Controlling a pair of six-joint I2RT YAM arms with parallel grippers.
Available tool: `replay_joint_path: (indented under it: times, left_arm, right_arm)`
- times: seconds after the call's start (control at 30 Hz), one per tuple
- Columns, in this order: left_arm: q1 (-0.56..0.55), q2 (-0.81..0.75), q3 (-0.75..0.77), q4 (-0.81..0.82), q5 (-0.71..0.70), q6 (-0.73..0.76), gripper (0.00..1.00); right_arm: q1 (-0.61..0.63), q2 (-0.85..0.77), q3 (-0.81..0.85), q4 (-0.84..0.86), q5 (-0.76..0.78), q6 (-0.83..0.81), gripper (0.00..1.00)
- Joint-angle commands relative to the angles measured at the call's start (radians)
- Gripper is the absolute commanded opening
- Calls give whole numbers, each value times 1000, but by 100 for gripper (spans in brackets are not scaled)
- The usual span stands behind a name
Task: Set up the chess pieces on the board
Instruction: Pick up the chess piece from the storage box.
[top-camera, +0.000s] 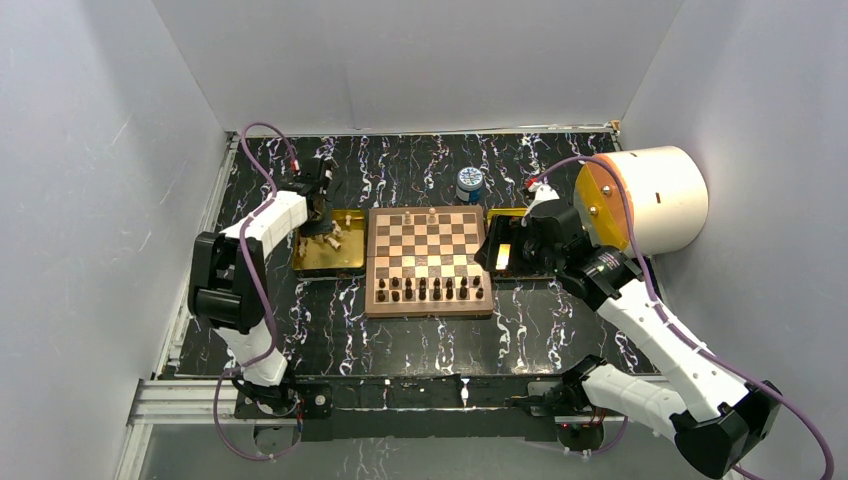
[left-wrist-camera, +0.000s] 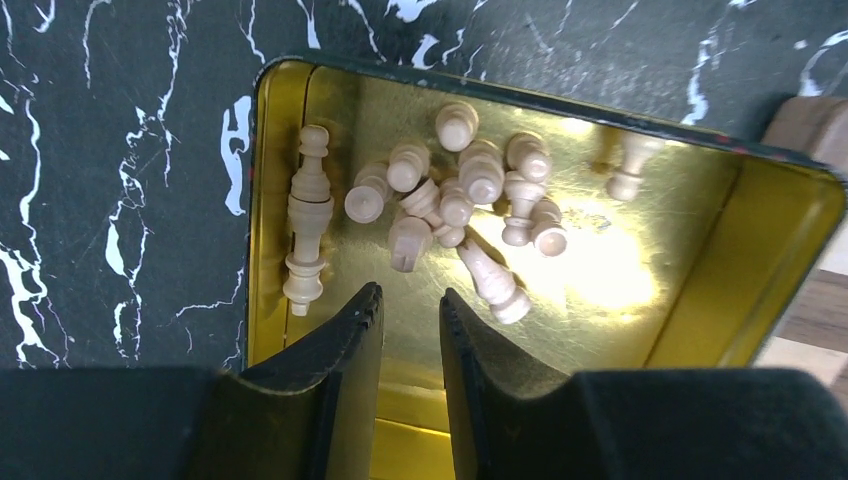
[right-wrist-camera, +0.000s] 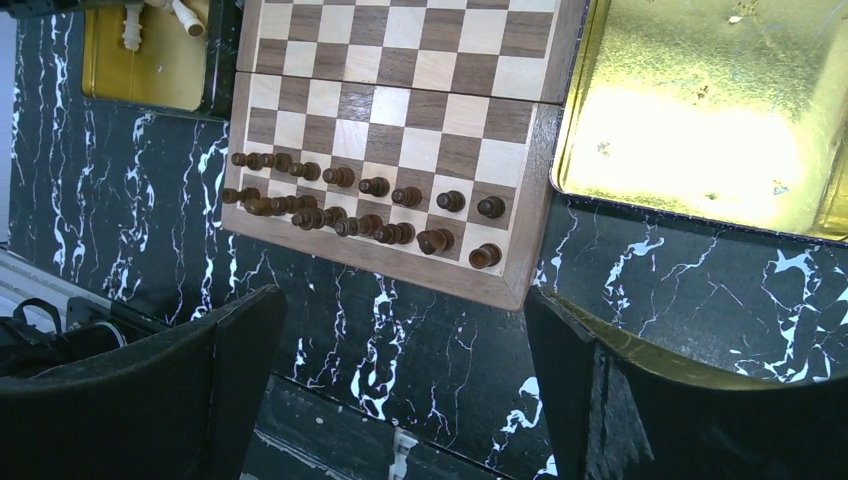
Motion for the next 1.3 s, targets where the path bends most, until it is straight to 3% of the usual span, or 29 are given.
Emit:
replay_joint_path:
  times: [0.0, 0.6, 0.9, 1.27]
  left_arm:
    - [16, 15, -9, 22, -1, 12, 26]
    - [27, 59, 11, 36, 35, 56, 25]
    - [28, 49, 17, 18, 22, 60, 11]
    - [27, -22, 62, -86, 28, 45, 6]
  right_arm:
    - [6, -34, 36, 31, 15, -3, 99]
    - [5, -24, 24, 34, 11, -3, 99]
    - [5, -32, 13, 39, 7, -2, 99]
    - [6, -42, -6, 41, 0, 9, 99]
